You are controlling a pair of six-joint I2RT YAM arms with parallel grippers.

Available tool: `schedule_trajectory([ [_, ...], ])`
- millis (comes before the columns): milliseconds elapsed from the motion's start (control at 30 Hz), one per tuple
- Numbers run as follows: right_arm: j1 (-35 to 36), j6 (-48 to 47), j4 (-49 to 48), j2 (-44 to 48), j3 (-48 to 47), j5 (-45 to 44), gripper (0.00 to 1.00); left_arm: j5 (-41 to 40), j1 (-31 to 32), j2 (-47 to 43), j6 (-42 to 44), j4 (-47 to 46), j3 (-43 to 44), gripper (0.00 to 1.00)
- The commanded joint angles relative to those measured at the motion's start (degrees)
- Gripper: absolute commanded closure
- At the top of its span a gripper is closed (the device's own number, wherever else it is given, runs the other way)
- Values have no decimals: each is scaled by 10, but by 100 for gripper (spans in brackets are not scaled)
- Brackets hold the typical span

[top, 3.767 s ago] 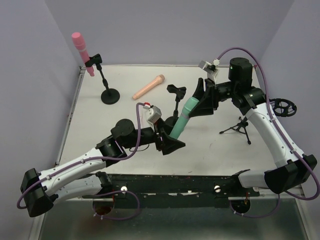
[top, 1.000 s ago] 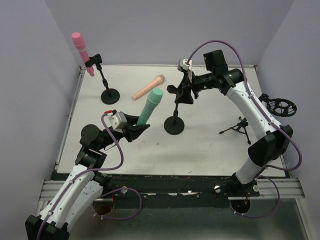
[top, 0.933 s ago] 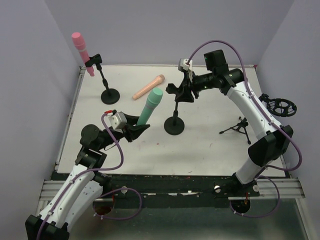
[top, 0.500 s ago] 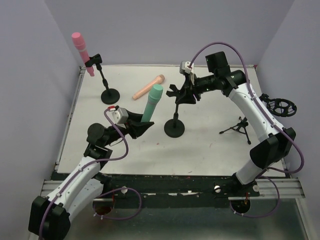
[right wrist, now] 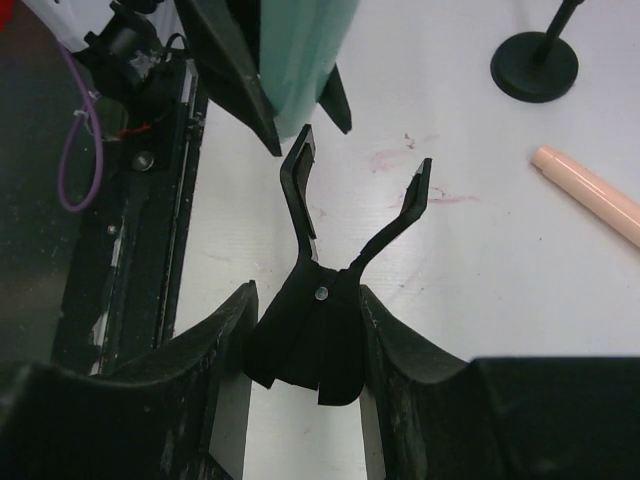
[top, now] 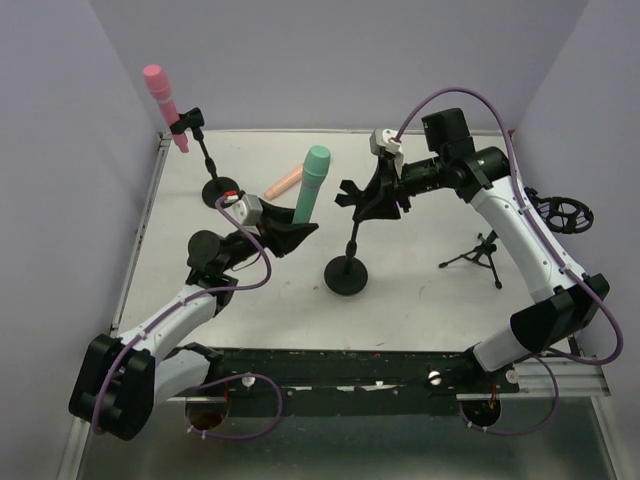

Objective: Attach the microphones to the stand

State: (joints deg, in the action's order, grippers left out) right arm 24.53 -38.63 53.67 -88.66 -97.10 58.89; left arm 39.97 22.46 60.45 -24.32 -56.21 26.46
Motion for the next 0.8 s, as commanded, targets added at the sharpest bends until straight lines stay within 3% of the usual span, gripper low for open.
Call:
schedule_trajectory([
  [0,2,9,-4,21,-2,87,89,24,-2,43,-26,-89,33,100],
  [167,1,42,-23,14,2,119,90,36,13,92,-74,-172,47,100],
  [767,2,59,-30,6,1,149,91,89,75,171,-59,-140,108,100],
])
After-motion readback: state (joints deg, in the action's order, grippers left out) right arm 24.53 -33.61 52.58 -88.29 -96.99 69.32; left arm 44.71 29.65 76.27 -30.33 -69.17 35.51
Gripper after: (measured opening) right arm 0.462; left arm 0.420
